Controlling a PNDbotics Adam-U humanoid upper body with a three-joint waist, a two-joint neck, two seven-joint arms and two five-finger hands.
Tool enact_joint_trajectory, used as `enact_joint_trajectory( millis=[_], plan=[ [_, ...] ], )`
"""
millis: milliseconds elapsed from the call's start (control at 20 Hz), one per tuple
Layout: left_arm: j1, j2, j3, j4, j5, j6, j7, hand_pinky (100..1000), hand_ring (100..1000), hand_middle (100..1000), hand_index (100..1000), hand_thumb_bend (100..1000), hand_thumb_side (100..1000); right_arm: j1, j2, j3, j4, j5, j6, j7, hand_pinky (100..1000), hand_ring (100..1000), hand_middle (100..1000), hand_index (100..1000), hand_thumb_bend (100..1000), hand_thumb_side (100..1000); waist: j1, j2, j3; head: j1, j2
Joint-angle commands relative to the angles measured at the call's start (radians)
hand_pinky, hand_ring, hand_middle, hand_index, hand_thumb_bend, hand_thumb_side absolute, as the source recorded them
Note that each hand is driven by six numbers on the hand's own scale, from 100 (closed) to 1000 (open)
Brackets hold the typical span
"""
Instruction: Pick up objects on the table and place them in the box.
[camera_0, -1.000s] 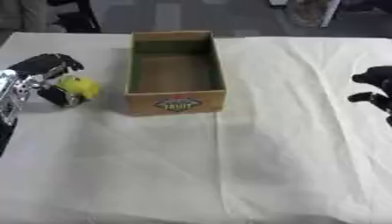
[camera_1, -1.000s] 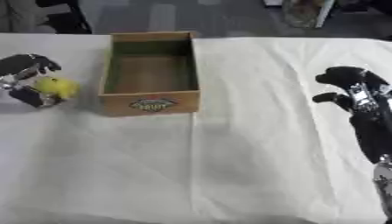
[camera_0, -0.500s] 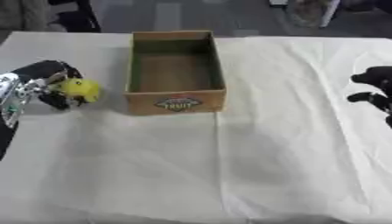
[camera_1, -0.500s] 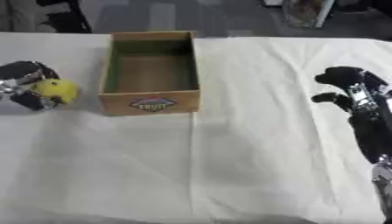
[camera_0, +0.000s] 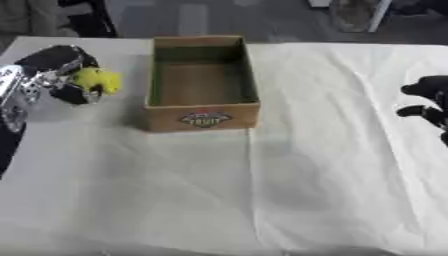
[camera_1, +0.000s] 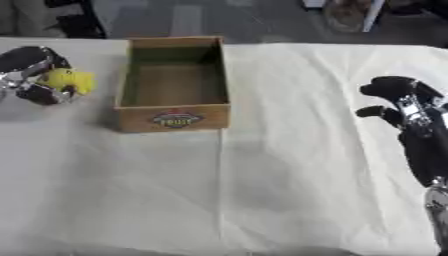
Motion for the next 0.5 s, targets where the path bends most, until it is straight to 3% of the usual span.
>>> enact_joint_trajectory(
  millis=[50, 300, 500],
  plan=[
    [-0.054, 0.019, -0.016, -0.079, 0.048, -0.014, -0.014, 642, 476, 426, 646, 100, 210, -0.011, -0.018, -0.006, -0.007, 0.003, -0.001, 0.005, 624, 801, 648, 724, 100, 625, 0.003, -0.020, 0.001, 0.006, 0.007],
    [-0.115, -0.049, -0.050, -0.106, 0.095, -0.019, -0.043, 645, 481, 429, 653, 100, 210, -0.012, -0.017, 0.001, -0.005, 0.001, 0.001, 0.013, 624, 801, 649, 724, 100, 625, 0.004, -0.027, -0.014, 0.017, 0.011],
    [-0.140, -0.114, -0.078, -0.085, 0.070, -0.028, -0.062, 649, 496, 448, 667, 100, 210, -0.017, -0.015, 0.008, -0.005, -0.002, 0.003, 0.021, 624, 801, 649, 724, 100, 625, 0.004, -0.027, -0.037, 0.032, 0.011]
  ],
)
